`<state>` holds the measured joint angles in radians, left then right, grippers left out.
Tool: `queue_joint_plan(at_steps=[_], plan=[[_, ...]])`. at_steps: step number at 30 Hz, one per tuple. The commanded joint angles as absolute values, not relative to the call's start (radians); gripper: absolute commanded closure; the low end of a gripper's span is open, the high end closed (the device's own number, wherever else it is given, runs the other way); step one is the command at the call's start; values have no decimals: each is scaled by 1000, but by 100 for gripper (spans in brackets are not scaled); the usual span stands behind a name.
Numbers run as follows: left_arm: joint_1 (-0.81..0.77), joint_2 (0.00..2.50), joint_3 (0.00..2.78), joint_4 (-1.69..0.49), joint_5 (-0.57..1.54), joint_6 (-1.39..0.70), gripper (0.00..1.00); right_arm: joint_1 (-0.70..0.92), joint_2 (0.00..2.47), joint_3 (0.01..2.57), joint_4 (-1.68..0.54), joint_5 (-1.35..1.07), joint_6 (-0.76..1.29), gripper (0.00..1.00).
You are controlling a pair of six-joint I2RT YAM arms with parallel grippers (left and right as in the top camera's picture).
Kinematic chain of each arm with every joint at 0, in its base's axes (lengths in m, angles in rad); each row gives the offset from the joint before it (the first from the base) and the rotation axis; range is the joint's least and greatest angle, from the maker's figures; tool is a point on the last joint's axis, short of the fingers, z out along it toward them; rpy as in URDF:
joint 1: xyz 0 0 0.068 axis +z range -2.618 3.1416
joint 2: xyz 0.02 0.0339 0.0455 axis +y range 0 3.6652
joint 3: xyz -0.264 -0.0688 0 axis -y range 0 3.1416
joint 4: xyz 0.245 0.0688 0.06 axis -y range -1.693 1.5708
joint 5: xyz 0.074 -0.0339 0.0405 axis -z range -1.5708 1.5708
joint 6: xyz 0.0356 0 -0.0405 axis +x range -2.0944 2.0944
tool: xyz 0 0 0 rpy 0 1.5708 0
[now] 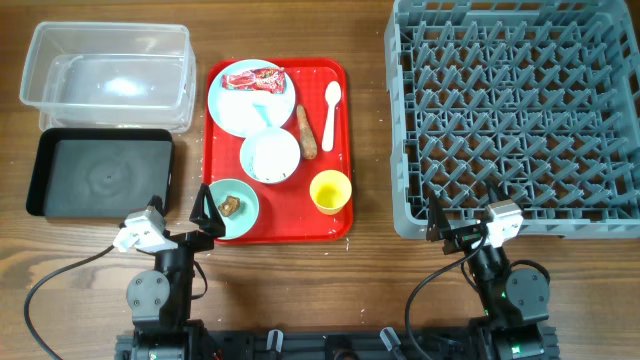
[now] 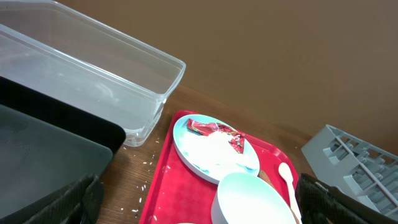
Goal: Sort waste into correct bins and load items into the dishwasher rack
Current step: 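Raise both arms from rest toward the red tray and rack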
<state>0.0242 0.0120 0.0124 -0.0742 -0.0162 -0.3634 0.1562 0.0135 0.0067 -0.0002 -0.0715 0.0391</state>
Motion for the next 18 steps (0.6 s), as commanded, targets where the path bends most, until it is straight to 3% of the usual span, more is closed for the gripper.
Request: queue_joint_plan(at_steps=[1, 18], plan=[[19, 9, 6, -72, -8, -347, 0, 156, 7, 5, 3, -83, 28, 0], [19, 9, 6, -72, -8, -347, 0, 156, 7, 5, 3, -83, 28, 0]])
